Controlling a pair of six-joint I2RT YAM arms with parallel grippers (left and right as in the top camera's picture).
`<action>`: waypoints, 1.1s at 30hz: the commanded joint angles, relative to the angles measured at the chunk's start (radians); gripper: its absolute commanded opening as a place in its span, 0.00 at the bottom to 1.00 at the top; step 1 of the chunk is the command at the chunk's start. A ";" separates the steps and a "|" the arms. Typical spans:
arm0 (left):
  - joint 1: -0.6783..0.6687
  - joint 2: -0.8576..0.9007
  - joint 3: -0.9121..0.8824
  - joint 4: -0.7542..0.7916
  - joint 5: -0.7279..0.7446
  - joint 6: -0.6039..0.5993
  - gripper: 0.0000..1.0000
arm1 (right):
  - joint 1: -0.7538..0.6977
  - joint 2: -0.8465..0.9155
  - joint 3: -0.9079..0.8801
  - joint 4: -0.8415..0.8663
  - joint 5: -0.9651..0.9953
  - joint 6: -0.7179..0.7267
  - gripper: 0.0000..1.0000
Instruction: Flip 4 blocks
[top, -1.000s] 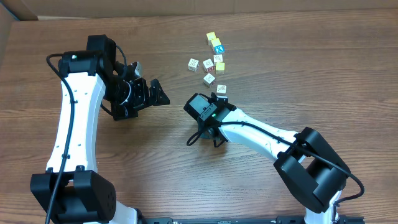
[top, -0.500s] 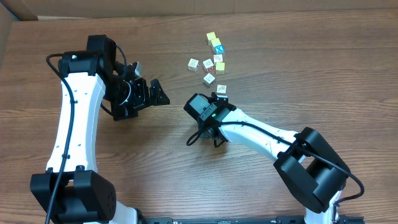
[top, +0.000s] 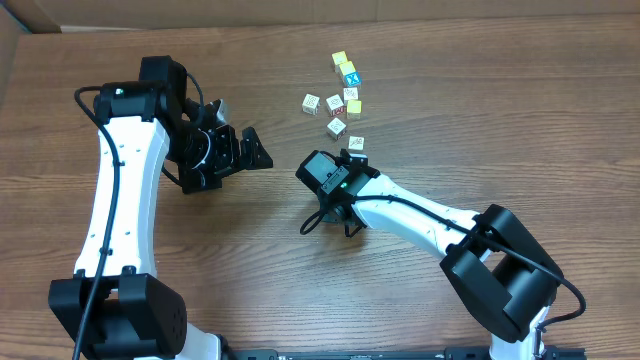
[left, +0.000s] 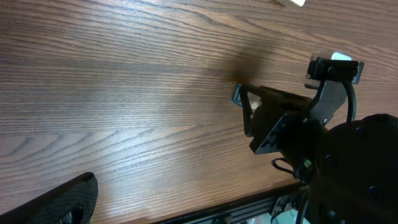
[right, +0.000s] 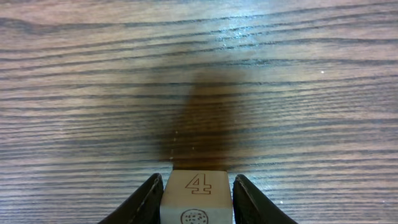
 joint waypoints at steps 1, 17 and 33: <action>-0.003 0.003 0.020 0.000 -0.002 0.012 1.00 | -0.002 -0.001 0.000 -0.007 0.018 -0.002 0.38; -0.003 0.003 0.020 0.000 -0.002 0.012 1.00 | -0.002 -0.001 0.000 -0.008 -0.009 -0.002 0.33; -0.003 0.003 0.020 0.000 -0.002 0.011 1.00 | -0.002 -0.001 0.000 -0.016 -0.072 -0.077 0.33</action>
